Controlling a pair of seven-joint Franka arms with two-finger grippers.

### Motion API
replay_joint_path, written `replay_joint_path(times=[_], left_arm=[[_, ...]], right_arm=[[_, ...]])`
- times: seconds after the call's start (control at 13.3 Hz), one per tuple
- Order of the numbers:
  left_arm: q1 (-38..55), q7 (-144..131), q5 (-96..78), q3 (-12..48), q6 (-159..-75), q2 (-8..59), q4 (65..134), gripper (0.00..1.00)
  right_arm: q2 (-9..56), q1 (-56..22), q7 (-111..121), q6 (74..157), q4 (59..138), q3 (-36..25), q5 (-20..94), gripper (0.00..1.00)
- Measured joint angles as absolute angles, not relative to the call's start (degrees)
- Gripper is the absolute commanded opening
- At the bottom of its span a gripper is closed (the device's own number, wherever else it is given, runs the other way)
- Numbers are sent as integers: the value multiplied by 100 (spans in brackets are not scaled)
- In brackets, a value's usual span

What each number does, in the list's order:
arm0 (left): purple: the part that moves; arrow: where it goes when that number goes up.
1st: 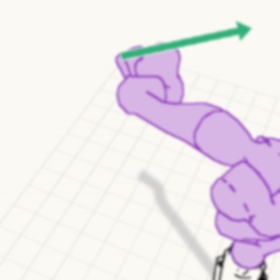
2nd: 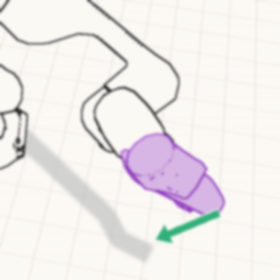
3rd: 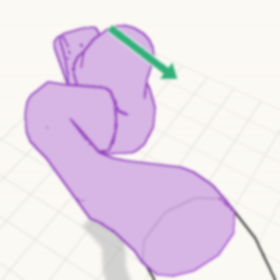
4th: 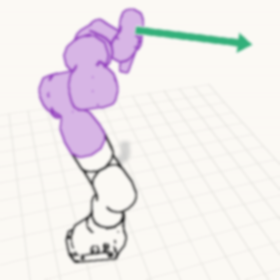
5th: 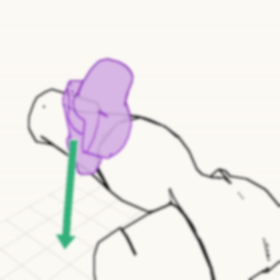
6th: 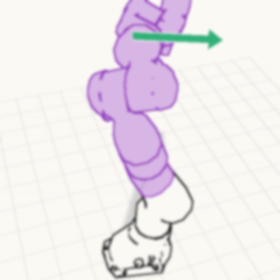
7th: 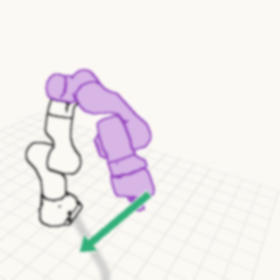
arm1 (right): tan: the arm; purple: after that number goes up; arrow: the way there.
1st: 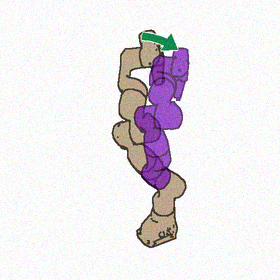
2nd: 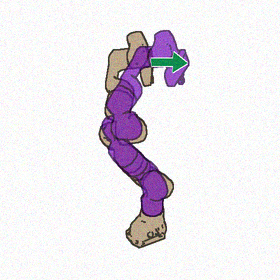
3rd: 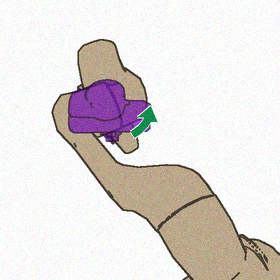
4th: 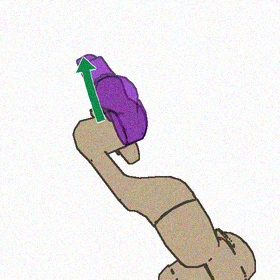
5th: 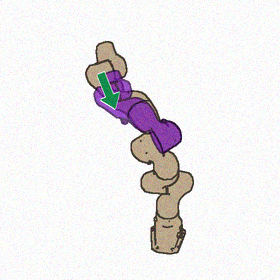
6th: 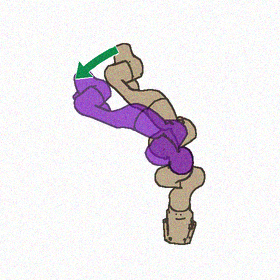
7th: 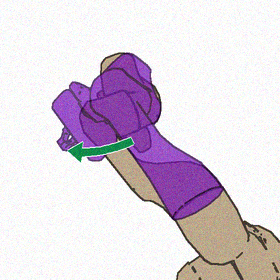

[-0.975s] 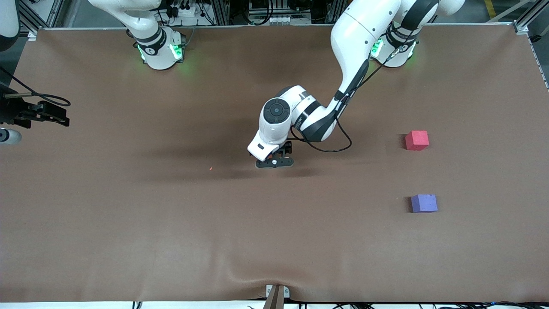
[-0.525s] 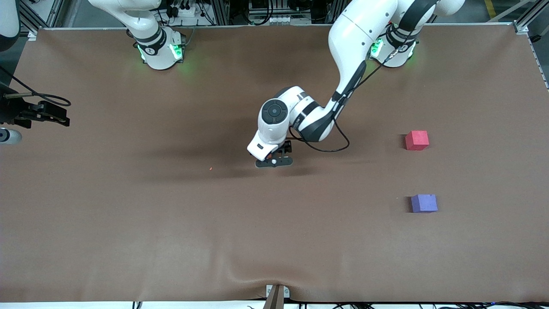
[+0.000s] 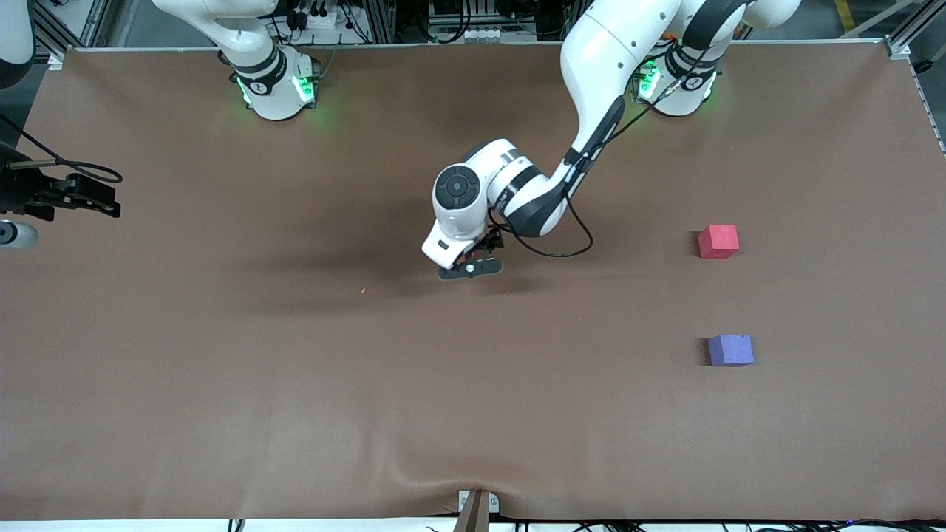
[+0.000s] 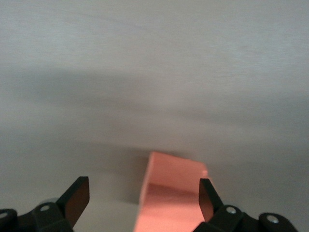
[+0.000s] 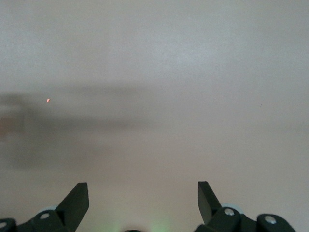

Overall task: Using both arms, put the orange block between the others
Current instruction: 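Close the left gripper on the orange cube and lift it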

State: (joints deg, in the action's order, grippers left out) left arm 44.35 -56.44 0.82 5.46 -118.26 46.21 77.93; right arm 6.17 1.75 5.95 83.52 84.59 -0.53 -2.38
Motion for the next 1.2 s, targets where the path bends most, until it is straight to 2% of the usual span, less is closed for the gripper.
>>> replay_joint_path(times=[0.22, 0.45, 0.82, 1.2], left_arm=[[4371, -5644, 83, 543, -11351, 4444, 7782, 100], [4331, -5598, 83, 549, -11316, 4344, 7695, 100], [4533, -5534, 83, 732, -12088, 4473, 7647, 100], [4569, -5425, 95, 715, -12211, 4619, 7649, 100]], right_arm=[[617, 175, 595, 8352, 8459, -52, -238, 100], [617, 174, 595, 8352, 8459, -50, -238, 100], [617, 174, 595, 8352, 8459, -49, -238, 100], [617, 174, 595, 8352, 8459, -49, -238, 100]])
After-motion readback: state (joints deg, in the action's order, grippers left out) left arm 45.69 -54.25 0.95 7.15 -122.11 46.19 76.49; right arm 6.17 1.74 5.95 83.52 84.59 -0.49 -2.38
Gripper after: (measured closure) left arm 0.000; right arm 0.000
